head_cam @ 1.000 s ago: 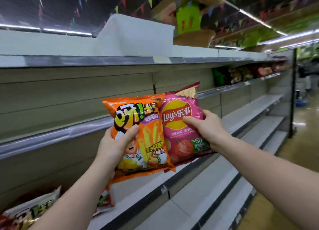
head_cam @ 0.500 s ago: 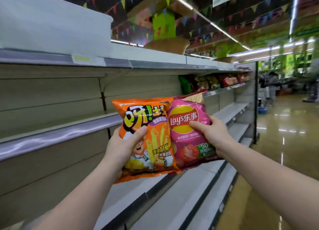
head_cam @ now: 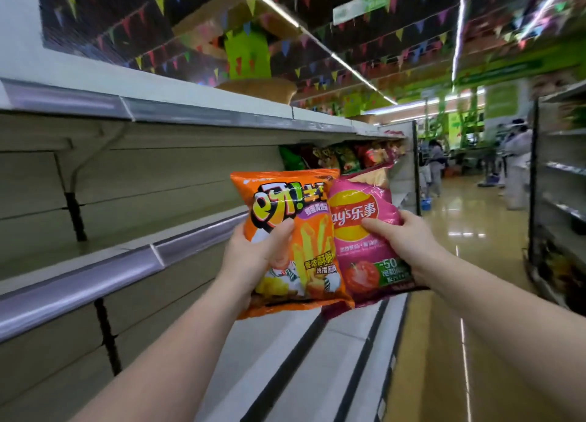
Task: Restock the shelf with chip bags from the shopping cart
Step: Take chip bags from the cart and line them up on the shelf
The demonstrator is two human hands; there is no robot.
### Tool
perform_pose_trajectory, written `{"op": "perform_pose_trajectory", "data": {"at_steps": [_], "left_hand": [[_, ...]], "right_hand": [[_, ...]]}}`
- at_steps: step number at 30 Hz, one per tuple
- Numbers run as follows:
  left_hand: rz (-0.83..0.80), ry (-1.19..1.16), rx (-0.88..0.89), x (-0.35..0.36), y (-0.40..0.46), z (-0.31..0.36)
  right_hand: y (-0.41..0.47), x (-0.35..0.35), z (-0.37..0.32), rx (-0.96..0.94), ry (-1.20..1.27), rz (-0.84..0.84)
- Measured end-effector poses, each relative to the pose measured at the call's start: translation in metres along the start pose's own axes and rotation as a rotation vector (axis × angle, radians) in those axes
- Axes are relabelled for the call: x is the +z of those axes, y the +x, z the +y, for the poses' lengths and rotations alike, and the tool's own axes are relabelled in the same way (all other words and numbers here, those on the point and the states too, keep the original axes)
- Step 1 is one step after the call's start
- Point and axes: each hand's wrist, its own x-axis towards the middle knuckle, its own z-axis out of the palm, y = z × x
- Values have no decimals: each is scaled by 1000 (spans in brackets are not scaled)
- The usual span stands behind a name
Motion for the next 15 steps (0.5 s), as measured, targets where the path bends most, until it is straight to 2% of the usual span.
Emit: {"op": "perform_pose_trajectory", "data": {"at_steps": [8, 15], "left_hand": [[-63, -40, -8, 55, 100, -17], [-2, -23, 17, 115, 184, -36]], "right_hand": [[94, -26, 10, -5, 5, 62], [209, -52, 38, -39, 59, 52]]}}
